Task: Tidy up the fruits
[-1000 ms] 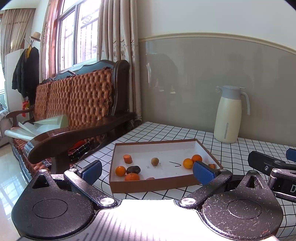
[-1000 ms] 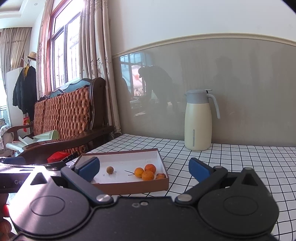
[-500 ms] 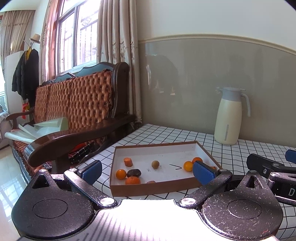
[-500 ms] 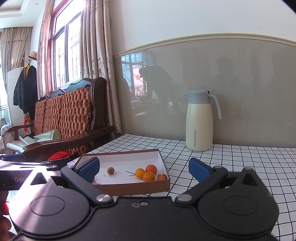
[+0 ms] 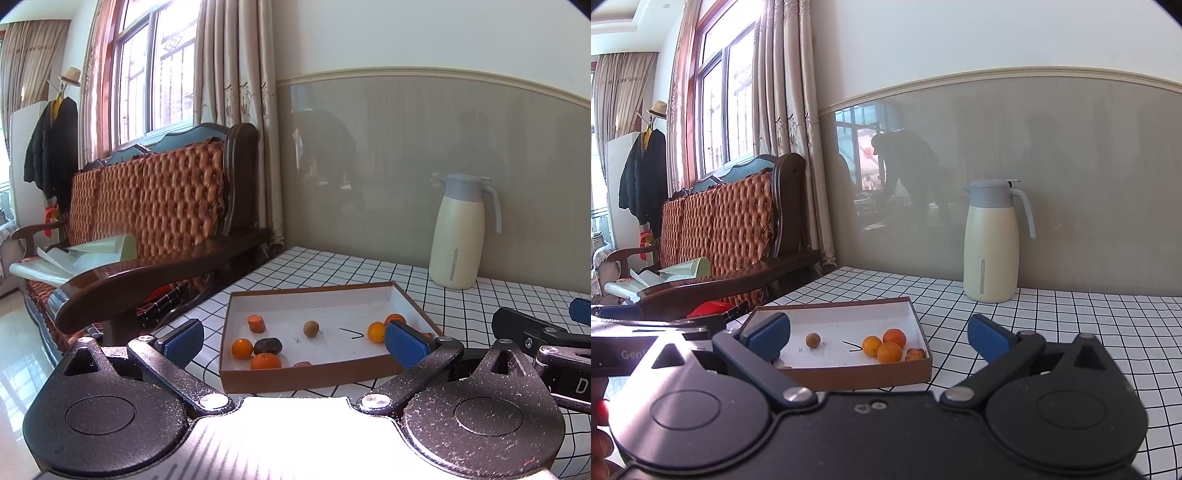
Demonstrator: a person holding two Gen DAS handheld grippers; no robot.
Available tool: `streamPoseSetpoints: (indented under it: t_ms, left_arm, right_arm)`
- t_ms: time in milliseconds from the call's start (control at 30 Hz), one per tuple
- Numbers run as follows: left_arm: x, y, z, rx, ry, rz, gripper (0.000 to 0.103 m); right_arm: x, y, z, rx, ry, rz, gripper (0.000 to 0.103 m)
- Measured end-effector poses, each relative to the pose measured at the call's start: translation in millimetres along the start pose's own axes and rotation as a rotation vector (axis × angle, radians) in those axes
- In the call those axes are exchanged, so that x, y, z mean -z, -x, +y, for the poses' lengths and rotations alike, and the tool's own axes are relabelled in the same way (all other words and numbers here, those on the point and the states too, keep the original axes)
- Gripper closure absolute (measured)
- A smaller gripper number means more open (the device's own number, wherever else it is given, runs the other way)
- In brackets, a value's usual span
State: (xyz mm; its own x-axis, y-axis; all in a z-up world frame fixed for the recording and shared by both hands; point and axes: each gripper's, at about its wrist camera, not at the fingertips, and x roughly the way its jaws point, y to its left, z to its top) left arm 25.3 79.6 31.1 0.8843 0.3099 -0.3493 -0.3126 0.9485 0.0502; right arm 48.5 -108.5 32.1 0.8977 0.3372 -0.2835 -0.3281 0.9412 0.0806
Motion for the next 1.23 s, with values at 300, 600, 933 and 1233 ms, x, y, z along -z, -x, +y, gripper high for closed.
streamPoseSetpoints:
  t_ms: [300, 600, 933, 1233]
  left_arm:
    - [0.5, -2.9, -1.0, 0.003, 0.002, 0.002, 0.000]
    - [2.0, -10.4, -2.2, -0.002, 0.003, 0.013, 0.000]
    - [1.5, -27.6, -5.7, -0.003, 0.006, 0.037, 0.000]
    - [9.2, -50.2, -6.1, 0.031, 0.039, 0.022, 0.000]
  right_arm:
    - [-0.6, -3.4, -0.5, -0.002, 0.000, 0.002, 0.006]
    - [0.9, -8.3, -0.7, 0.001, -0.003, 0.010, 0.006]
    - [2.3, -23.1, -4.3, -0.001, -0.014, 0.029, 0.006]
    - [8.1, -44.7, -11.6, -0.005, -0.021, 0.064, 0.006]
